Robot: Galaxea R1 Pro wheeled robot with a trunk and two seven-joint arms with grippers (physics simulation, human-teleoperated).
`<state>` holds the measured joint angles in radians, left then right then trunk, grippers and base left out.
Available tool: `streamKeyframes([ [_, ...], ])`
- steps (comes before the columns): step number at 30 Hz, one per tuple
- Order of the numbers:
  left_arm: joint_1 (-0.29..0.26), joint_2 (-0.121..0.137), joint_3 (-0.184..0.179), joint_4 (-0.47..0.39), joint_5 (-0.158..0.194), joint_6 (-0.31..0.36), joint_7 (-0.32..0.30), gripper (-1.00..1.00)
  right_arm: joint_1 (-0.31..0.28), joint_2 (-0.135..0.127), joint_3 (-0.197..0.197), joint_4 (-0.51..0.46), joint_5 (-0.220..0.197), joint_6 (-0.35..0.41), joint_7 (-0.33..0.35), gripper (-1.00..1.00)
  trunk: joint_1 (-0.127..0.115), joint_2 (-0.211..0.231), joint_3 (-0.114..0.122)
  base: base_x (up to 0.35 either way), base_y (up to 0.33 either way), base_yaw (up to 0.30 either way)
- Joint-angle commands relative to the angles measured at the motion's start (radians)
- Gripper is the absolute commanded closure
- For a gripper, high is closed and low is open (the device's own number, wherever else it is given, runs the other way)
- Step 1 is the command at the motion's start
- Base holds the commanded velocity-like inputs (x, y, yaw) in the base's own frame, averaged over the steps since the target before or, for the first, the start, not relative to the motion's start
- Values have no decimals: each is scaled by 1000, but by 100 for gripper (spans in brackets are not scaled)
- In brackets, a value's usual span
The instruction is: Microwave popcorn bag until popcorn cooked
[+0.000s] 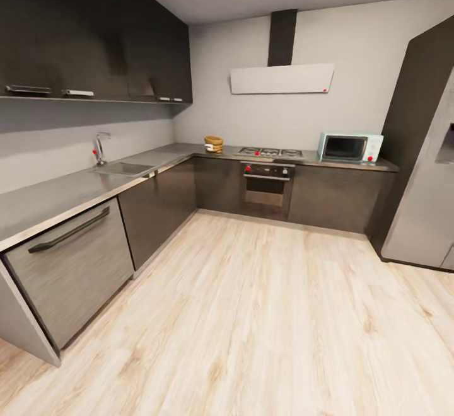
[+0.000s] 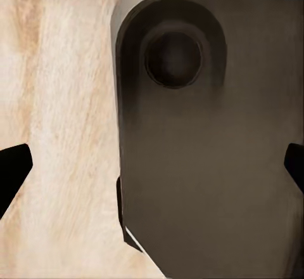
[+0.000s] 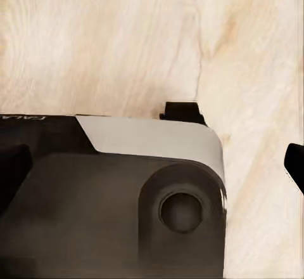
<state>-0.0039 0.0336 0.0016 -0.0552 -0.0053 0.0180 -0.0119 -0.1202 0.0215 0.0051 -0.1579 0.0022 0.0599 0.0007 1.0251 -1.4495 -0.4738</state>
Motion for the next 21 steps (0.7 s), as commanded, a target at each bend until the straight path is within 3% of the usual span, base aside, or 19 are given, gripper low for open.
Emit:
streamKeyframes([
  [1,-4,0,0,-22,-1,21,-1,-100,-12,-5,0,-16,0,21,0,-100,0,-1,-2,0,0,-257],
  [6,-78,-1,1,-173,1,168,1,-100,-74,-25,-5,-152,-3,67,-3,-100,0,-1,-5,0,0,-258],
  [8,-133,-2,3,-264,13,251,2,-100,-125,-27,-6,-223,-4,156,-4,-100,0,-1,-6,0,0,-239],
  [10,-192,-12,5,-375,46,333,5,-100,-200,-32,-9,-310,-5,311,-3,-100,0,-1,-7,0,0,-189],
  [11,-234,-26,5,-460,63,402,6,-100,-242,-39,-10,-391,-6,402,-3,-100,0,-1,-8,0,0,-181],
  [14,-300,-62,7,-705,78,539,8,-100,-280,-48,-14,-669,-6,490,-2,-100,0,-1,-10,0,0,-185],
  [15,-304,-81,6,-844,80,585,14,-100,-285,-51,-39,-811,-6,517,-2,-100,0,-1,-12,0,0,-172],
  [18,-259,-105,5,-1055,85,638,25,-100,-290,-55,-103,-1053,-4,579,1,-100,0,-1,-16,0,0,-160],
  [19,-237,-111,4,-1091,86,642,25,-100,-291,-56,-113,-1147,-3,590,1,-100,0,-1,-17,0,0,-155],
  [20,-210,-125,2,-1127,88,646,25,-100,-292,-57,-129,-1330,-3,600,0,-100,0,-1,-19,0,0,-168],
  [21,-204,-130,2,-1131,89,646,25,-100,-292,-57,-136,-1374,-3,598,-1,-100,0,-1,-20,34,0,-173],
])
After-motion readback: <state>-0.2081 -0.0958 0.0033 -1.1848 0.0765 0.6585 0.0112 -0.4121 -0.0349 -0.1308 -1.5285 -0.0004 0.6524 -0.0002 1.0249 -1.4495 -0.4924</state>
